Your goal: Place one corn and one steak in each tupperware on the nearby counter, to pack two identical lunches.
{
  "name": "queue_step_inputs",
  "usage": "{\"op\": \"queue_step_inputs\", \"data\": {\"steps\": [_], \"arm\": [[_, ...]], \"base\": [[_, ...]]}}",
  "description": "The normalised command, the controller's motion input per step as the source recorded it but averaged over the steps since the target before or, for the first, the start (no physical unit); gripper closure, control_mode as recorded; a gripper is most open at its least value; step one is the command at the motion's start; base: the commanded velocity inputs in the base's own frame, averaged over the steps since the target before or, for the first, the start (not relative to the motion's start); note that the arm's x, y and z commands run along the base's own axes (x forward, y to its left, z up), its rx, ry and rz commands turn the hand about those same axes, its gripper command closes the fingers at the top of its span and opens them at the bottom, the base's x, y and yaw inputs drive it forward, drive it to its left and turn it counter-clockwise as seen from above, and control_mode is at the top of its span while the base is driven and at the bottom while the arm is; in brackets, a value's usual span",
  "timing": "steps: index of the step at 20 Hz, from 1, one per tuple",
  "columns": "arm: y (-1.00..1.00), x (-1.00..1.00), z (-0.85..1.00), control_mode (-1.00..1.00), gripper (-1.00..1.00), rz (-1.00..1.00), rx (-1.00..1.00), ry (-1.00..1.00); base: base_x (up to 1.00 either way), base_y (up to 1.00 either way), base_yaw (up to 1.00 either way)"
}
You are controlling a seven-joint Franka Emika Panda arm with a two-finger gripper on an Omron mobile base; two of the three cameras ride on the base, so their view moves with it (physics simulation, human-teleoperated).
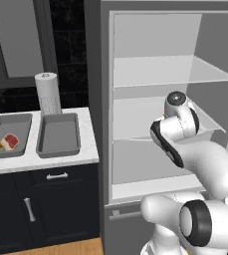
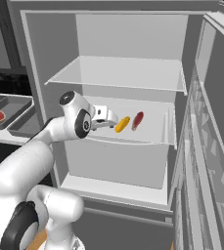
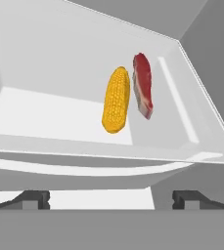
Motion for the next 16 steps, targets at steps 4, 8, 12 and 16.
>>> {"op": "queue_step_inputs", "data": {"steps": [4,8,12,16], "arm": [[-0.05,0.19,-0.14,-1.0,-1.0,0.0,0.0,0.0],[-0.09,0.21,-0.11,-1.0,-1.0,0.0,0.0,0.0],[-0.08,0.19,-0.03,-1.0,-1.0,0.0,0.0,0.0],[-0.01,0.16,0.0,-1.0,-1.0,0.0,0.0,0.0]], "base": [[0.0,0.0,0.0],[0.0,0.0,0.0],[0.0,0.0,0.0],[0.0,0.0,0.0]]}}
